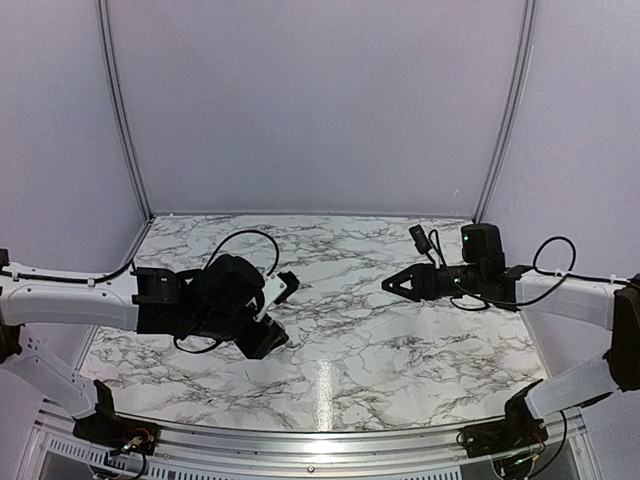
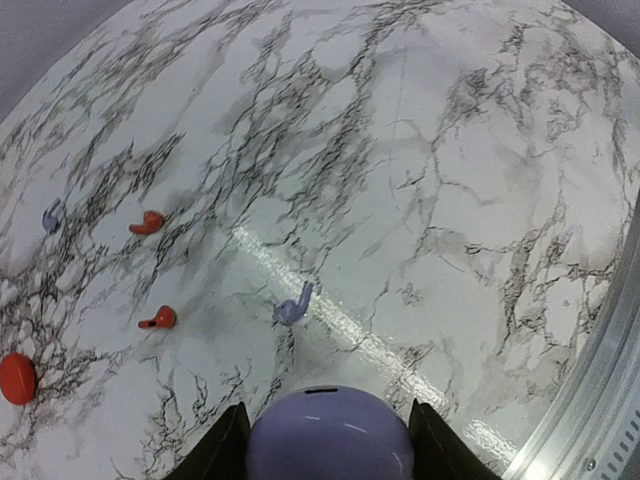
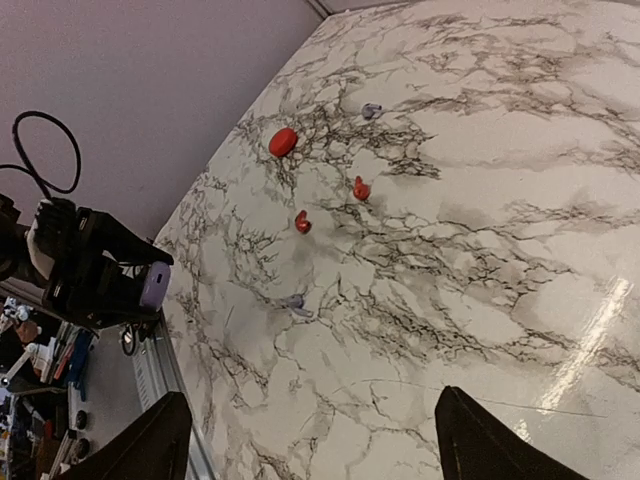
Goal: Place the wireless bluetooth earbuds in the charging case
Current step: Pass from the left arm to the right
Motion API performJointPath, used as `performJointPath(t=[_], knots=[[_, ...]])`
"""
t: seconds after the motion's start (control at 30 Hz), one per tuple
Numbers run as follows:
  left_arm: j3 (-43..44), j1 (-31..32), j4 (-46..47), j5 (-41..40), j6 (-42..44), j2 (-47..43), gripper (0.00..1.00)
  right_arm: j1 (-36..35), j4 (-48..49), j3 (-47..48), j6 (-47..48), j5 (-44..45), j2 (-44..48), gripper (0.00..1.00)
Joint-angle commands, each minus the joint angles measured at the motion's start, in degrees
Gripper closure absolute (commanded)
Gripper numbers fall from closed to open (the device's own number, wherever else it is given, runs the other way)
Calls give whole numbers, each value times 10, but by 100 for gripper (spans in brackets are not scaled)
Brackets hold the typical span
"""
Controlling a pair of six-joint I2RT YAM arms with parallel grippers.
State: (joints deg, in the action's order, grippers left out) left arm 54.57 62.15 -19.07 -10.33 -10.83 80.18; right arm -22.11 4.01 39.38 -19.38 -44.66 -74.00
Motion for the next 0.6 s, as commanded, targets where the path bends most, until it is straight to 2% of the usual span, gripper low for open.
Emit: performJointPath(t=[0.0, 0.23, 0.57], knots=[[55, 58, 8, -34, 104, 31, 57, -25, -38, 42, -22, -70, -10, 17], [105, 121, 13, -35, 214, 58, 58, -100, -98, 74, -31, -92, -31, 23], [130, 171, 17, -34, 295, 72, 59, -208, -71, 107, -87, -126, -74, 28]])
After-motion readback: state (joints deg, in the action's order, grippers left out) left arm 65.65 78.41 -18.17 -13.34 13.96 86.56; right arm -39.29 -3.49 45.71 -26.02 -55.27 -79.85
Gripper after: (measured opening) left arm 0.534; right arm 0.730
